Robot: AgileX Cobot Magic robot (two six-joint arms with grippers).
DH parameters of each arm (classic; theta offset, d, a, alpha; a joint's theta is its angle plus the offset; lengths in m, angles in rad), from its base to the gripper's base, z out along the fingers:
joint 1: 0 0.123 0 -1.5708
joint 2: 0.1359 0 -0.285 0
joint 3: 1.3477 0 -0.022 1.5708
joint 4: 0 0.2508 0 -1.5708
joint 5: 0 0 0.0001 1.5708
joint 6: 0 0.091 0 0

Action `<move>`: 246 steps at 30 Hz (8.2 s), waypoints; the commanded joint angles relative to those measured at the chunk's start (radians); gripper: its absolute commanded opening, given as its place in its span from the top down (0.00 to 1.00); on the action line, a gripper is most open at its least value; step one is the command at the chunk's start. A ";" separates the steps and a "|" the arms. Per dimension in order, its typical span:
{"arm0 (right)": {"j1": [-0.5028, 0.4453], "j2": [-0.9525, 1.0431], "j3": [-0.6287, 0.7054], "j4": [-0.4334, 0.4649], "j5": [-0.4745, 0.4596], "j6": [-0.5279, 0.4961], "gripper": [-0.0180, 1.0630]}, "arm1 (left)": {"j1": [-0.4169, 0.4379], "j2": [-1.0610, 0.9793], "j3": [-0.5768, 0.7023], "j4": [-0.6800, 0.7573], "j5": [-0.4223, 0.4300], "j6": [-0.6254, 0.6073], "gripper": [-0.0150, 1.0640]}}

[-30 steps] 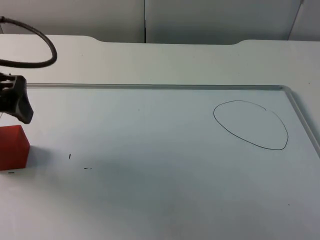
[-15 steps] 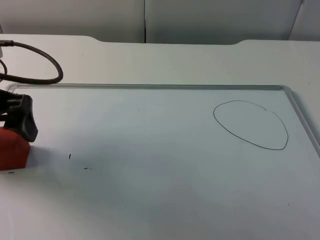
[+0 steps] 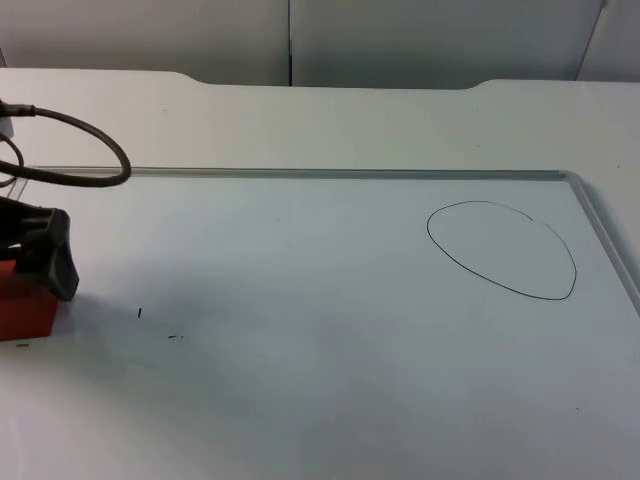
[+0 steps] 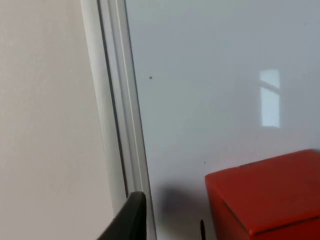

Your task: Pick up one cube with the left hand and another cube with the right hand. First place the cube in the right hand at the target position, then stack the cube in the left hand on top.

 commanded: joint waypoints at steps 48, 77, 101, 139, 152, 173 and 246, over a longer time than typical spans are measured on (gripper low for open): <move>0.003 -0.005 0.000 -0.001 -0.028 -0.008 0.99 | -0.048 -1.325 0.001 0.015 0.406 -0.032 0.84; -0.058 0.461 -0.300 -0.444 0.159 0.475 0.99 | -0.048 -1.468 0.001 0.074 0.542 -0.109 0.84; -0.435 1.122 -0.406 -0.007 0.101 0.157 0.99 | -0.048 -1.468 0.001 0.078 0.545 -0.109 0.84; -0.417 1.305 -0.404 -0.071 -0.031 0.235 0.57 | -0.048 -1.468 0.001 0.073 0.563 -0.109 0.84; -0.417 1.111 -0.493 -0.043 0.073 0.235 0.01 | -0.048 -1.468 0.001 0.073 0.563 -0.109 0.84; -0.417 0.118 -0.419 0.131 0.100 -0.064 0.01 | -0.048 -1.308 0.001 -0.224 0.441 0.124 0.84; -0.417 -0.382 0.022 0.024 0.156 -0.027 0.02 | -0.612 0.543 -0.875 -1.389 0.298 1.601 0.84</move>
